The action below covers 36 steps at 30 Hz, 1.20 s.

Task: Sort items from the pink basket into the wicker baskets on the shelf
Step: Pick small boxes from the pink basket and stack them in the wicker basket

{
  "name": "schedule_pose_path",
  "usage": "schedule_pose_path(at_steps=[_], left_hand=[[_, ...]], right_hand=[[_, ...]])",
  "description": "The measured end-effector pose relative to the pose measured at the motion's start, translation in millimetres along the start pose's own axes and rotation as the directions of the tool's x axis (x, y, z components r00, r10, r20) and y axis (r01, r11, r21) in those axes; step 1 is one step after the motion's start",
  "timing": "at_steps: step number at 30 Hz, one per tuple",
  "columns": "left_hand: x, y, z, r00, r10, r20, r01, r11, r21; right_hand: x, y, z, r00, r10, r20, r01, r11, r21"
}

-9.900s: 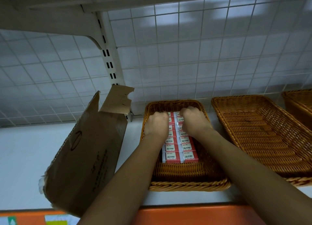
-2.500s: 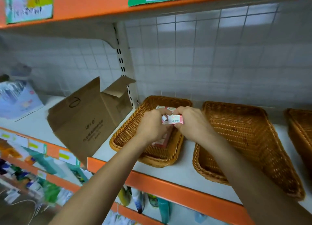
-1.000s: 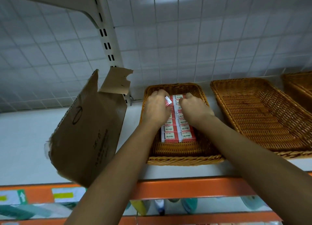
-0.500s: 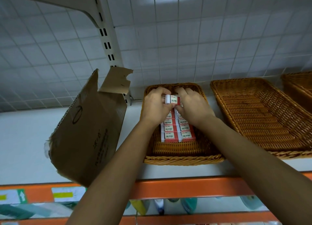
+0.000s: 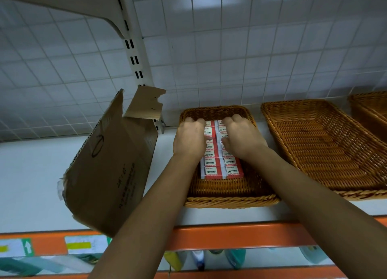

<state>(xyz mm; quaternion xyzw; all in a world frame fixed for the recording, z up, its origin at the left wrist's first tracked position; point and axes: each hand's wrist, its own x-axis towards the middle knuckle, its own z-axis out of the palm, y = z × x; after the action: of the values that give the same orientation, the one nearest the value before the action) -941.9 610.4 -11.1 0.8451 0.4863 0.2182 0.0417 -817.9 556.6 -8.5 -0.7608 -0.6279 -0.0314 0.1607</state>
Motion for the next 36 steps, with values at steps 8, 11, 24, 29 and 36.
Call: schedule_pose_path(at_steps=[8,11,24,29,36], left_hand=[[-2.2,6.4,-2.2,0.991,-0.033,0.130,0.013,0.988,0.152],[-2.4,8.3,-3.6,0.989,-0.036,0.141,0.015,0.989,0.147],[-2.1,11.1,-0.8,0.988,-0.031,0.150,-0.002,0.976,0.216],[-1.9,11.8,0.5,0.988,-0.041,0.146,0.009,0.978,0.208],[-2.0,12.2,2.2,0.989,-0.026,0.147,-0.010,0.971,0.239]], right_hand=[[0.3,-0.9,3.5,0.993,0.081,0.089,-0.078,0.996,-0.042],[1.0,-0.2,4.5,0.992,0.091,0.084,-0.090,0.996,-0.019],[-0.1,-0.3,2.5,0.992,0.087,0.089,-0.085,0.996,-0.022],[-0.5,-1.3,2.0,0.992,0.091,0.088,-0.089,0.996,-0.028],[-1.6,-2.4,1.0,0.994,0.079,0.082,-0.077,0.997,-0.023]])
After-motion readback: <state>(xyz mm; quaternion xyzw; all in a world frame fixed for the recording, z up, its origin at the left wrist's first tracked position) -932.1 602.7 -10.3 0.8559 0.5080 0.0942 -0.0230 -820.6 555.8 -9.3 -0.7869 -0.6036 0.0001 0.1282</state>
